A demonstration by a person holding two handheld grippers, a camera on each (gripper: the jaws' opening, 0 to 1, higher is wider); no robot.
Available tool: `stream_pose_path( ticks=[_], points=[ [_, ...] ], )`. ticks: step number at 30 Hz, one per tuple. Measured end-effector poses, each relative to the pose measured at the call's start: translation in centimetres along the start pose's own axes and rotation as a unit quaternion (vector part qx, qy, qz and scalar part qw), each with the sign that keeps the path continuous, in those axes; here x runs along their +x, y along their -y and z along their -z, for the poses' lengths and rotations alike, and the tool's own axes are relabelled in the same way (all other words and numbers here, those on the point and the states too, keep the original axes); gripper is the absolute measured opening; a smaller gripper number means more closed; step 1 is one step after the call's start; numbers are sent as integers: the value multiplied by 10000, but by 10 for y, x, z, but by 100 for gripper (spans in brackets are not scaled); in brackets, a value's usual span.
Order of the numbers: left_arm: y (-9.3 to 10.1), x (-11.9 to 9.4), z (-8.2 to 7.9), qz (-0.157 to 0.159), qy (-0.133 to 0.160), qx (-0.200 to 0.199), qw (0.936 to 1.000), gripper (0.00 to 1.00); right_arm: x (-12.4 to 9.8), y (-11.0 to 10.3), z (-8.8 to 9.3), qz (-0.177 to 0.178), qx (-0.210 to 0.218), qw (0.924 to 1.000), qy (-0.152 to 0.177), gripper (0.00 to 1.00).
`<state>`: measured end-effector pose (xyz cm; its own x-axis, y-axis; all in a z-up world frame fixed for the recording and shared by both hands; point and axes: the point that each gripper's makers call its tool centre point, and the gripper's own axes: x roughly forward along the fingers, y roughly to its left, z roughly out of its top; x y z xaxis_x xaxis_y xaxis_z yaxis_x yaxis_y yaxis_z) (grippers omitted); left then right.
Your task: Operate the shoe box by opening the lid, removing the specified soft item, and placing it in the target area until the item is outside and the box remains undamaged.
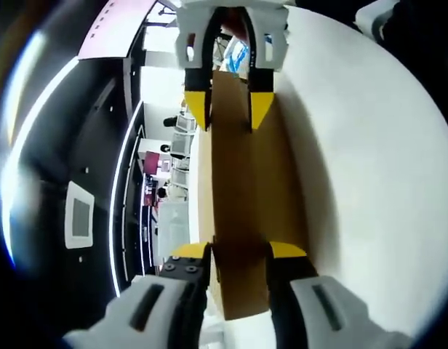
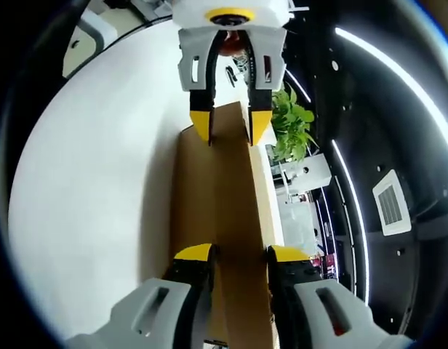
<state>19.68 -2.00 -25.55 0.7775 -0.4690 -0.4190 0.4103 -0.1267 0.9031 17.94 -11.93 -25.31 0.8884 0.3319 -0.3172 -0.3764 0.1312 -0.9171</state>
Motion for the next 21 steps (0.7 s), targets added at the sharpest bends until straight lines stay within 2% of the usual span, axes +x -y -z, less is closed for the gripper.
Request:
stream_pose_path(
  ticks=[12, 18, 21],
  points=[
    [3, 2, -1, -13, -2, 29, 10000, 31, 0, -4, 2, -65, -55, 10000, -9, 30],
    [3, 2, -1, -9, 4, 42, 10000, 31, 0, -1, 13, -39, 58, 9999, -138, 33],
    [3, 2, -1, -19, -6, 47, 10000, 31, 0, -2, 16, -56, 50, 9998, -172, 31]
  ],
)
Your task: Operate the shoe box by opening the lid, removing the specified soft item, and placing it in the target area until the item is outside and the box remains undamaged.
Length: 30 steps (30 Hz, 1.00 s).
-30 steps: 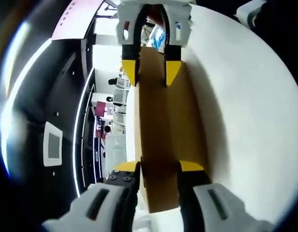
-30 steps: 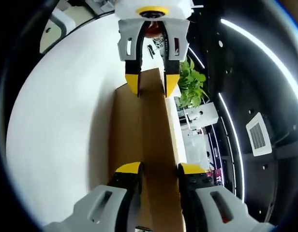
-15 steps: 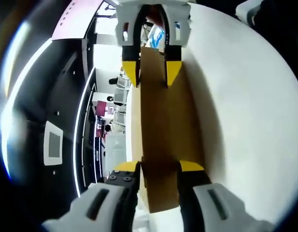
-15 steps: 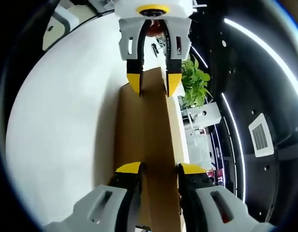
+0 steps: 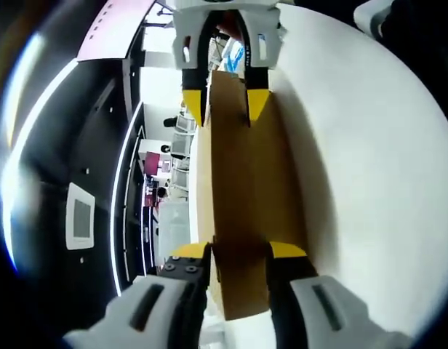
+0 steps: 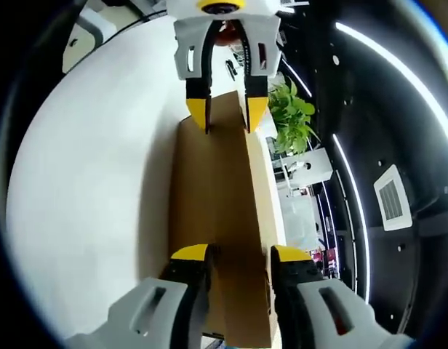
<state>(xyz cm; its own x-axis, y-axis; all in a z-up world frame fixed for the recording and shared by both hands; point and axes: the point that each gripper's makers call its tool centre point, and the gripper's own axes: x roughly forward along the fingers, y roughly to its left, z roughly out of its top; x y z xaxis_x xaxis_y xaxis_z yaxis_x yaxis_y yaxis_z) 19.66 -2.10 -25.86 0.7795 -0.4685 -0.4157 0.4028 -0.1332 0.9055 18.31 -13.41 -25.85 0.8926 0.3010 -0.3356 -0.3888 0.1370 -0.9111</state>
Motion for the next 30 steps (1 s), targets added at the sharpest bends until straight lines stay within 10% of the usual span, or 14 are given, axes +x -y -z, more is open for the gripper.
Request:
stream_pose_path(
  ticks=[30],
  points=[
    [6, 6, 1, -78, -21, 45, 10000, 32, 6, -5, 0, -18, -99, 9999, 2, 31]
  ],
)
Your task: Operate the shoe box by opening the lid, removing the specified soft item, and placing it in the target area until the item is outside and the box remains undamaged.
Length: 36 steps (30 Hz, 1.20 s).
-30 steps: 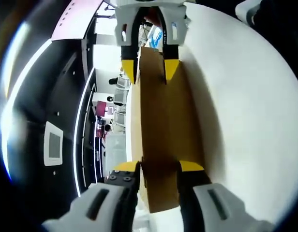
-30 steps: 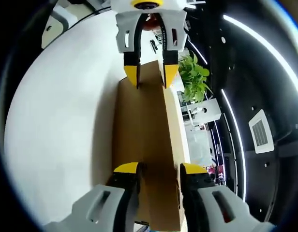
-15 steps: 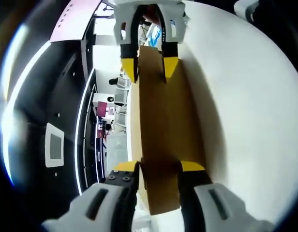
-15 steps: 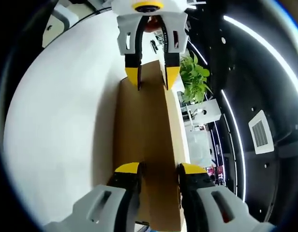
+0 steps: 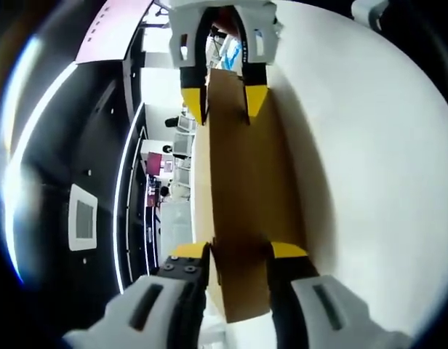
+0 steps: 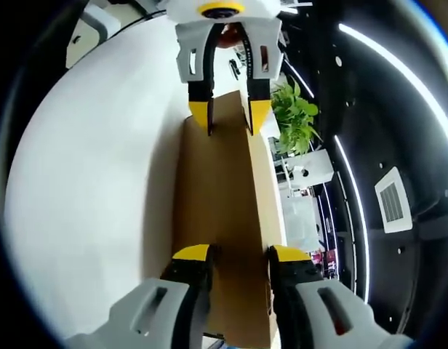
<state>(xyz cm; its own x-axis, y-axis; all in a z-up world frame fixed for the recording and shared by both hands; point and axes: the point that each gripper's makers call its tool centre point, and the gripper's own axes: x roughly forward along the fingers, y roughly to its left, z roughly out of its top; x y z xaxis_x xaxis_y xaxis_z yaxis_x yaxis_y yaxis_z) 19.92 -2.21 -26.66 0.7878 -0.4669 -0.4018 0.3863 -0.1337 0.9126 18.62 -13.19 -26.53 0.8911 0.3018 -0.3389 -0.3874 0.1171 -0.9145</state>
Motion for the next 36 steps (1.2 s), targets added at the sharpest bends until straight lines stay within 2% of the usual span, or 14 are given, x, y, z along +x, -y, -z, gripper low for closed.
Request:
stream_pose_path(
  ticks=[14, 18, 20, 22, 32, 36],
  points=[
    [4, 2, 0, -94, -56, 18, 9999, 31, 0, -5, -1, -11, -47, 10000, -8, 31],
    [2, 5, 0, -96, -163, 166, 9997, 32, 1, -5, -1, 9, -84, 10000, -12, 31],
    [3, 6, -1, -123, -144, 424, 9989, 32, 1, -5, 0, 9, -88, 10000, -10, 31],
    [3, 7, 0, -171, -174, 497, 9985, 32, 1, -5, 0, 15, -107, 9999, -10, 31],
    [2, 5, -1, -172, -75, 269, 9995, 31, 1, -6, -1, -24, 12, 10000, 78, 33],
    [3, 5, -2, -182, -49, 236, 9995, 31, 1, -4, 0, 3, 7, 9999, 112, 31]
  ],
)
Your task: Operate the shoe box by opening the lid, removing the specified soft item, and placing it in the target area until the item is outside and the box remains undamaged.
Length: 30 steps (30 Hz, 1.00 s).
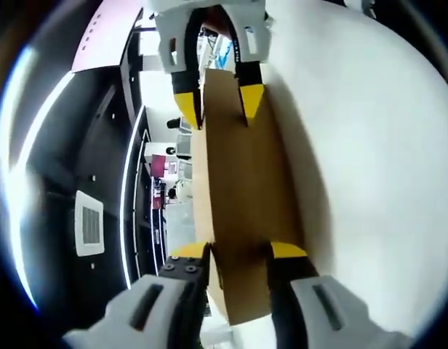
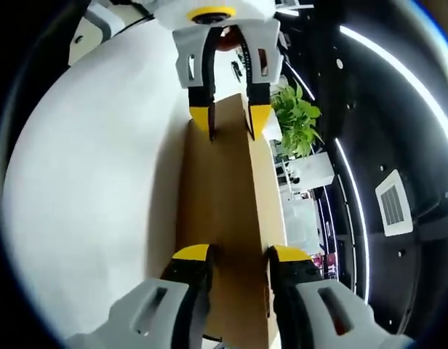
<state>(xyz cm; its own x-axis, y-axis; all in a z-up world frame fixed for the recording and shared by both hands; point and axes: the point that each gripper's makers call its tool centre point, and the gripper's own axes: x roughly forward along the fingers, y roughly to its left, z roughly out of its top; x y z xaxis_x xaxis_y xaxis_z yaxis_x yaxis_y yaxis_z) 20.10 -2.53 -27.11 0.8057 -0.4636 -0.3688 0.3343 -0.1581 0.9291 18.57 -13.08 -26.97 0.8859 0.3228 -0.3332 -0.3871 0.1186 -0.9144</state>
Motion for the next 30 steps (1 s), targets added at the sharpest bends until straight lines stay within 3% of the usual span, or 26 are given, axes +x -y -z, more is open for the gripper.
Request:
stream_pose_path(
  ticks=[12, 30],
  points=[
    [1, -2, -4, -2, 42, -72, 10000, 31, -4, -1, 0, 50, -11, 10000, -9, 31],
    [4, -12, -30, -60, 195, -230, 9995, 30, -27, -6, 16, 91, 105, 9998, -135, 31]
  ],
)
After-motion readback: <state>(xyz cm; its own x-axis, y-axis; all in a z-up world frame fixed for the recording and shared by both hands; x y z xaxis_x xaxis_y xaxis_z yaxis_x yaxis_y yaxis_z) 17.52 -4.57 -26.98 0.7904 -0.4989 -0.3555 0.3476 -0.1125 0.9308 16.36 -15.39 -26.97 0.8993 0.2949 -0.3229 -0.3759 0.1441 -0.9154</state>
